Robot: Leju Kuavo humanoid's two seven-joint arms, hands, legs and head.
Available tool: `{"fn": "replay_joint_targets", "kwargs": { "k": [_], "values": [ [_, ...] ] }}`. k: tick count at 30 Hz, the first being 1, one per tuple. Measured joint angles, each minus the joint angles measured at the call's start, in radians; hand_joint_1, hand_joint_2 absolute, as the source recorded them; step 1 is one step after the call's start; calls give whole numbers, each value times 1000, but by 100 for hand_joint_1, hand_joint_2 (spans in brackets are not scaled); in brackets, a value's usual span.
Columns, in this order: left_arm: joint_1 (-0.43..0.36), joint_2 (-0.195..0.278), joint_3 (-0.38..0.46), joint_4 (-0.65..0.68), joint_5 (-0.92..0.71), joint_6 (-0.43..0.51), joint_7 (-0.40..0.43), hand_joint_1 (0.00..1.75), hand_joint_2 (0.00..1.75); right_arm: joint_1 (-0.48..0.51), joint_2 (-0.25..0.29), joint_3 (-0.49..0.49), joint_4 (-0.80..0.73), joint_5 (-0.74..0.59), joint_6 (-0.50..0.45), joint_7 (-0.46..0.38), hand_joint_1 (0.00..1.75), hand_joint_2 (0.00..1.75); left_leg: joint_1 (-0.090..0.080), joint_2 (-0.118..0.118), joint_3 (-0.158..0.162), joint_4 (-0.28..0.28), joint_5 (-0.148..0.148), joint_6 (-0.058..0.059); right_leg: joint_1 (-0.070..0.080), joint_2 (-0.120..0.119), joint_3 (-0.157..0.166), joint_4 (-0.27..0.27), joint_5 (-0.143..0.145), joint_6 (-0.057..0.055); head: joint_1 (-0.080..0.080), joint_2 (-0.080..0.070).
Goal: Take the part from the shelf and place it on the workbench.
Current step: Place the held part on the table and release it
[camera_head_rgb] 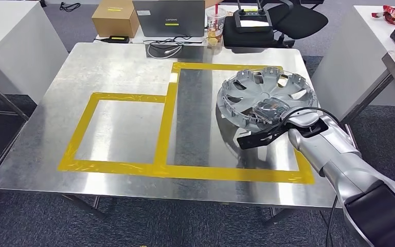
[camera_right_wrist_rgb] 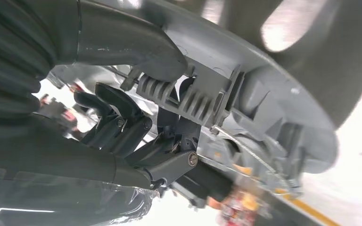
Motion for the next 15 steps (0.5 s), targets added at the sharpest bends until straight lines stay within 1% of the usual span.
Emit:
{"fn": "replay_joint_targets", "kwargs": {
  "k": [1,2,3,4,5,6,7,8,9,10,11,12,13,14,15],
  "values": [
    [-1,0,0,2,0,0,0,0,0,-9,13,9,11,1,1,-4,175,175,-1,-1,-4,11,-6,-6,-2,-1,37,-73,27,6,0,0],
    [-1,0,1,4,0,0,-1,0,0,-18,27,16,20,3,2,-10,175,175,-2,-1,-9,21,-12,-13,-3,-1,62,-122,44,3,0,0],
    [-1,0,1,4,-1,1,-2,0,0,-25,41,24,26,4,3,-14,175,175,-3,-1,-14,28,-16,-19,-1,0,75,-149,52,-4,0,0],
    [-1,1,2,5,-1,1,-2,0,0,-31,60,32,31,4,5,-18,175,175,-4,1,-18,33,-19,-24,2,3,76,-153,52,-16,0,0],
    [-1,1,2,5,-2,1,-2,0,0,-34,81,38,34,2,8,-19,175,175,-2,3,-19,34,-19,-27,2,6,74,-154,55,-25,0,0],
    [-2,1,2,5,-3,1,-2,0,0,-36,101,43,35,-3,10,-18,175,175,1,5,-20,37,-22,-32,1,9,74,-154,57,-31,0,0],
    [-2,1,2,5,-4,-3,-2,0,0,-36,126,47,35,-12,12,-13,175,175,3,5,-25,50,-32,-37,-2,12,74,-155,58,-38,-2,0],
    [-4,0,2,3,-6,-8,-2,0,0,-36,148,49,33,-23,13,-7,175,175,6,5,-37,81,-53,-44,-5,14,74,-156,60,-43,-4,0],
    [-5,-1,3,-1,-7,-15,-1,0,0,-34,170,51,27,-35,13,0,175,175,10,3,-61,134,-83,-52,-5,15,74,-156,60,-46,-6,0],
    [-7,-2,4,-6,-9,-22,0,0,0,-30,190,53,19,-48,13,7,175,175,13,2,-93,202,-116,-58,-5,16,74,-156,60,-49,-9,0],
    [-8,-4,5,-11,-11,-27,1,0,0,-25,207,54,10,-59,12,11,175,175,16,2,-126,270,-143,-63,-4,17,74,-156,59,-50,-10,0],
    [-8,-6,6,-15,-14,-30,2,0,0,-18,222,54,1,-68,12,13,175,175,18,1,-149,315,-155,-65,-3,17,74,-156,59,-51,-10,0],
    [-8,-8,6,-18,-16,-32,3,0,0,-13,235,54,-8,-73,12,14,175,175,19,1,-155,322,-146,-66,-2,18,74,-156,59,-51,-10,0],
    [-8,-10,7,-21,-18,-33,4,0,0,-9,246,54,-16,-77,12,14,175,175,19,1,-141,287,-120,-64,-1,18,75,-156,58,-51,-10,0],
    [-8,-11,7,-25,-19,-33,4,0,0,-7,255,53,-23,-79,11,14,175,175,19,0,-109,219,-83,-60,-1,18,76,-156,58,-50,-10,0]
  ]
}}
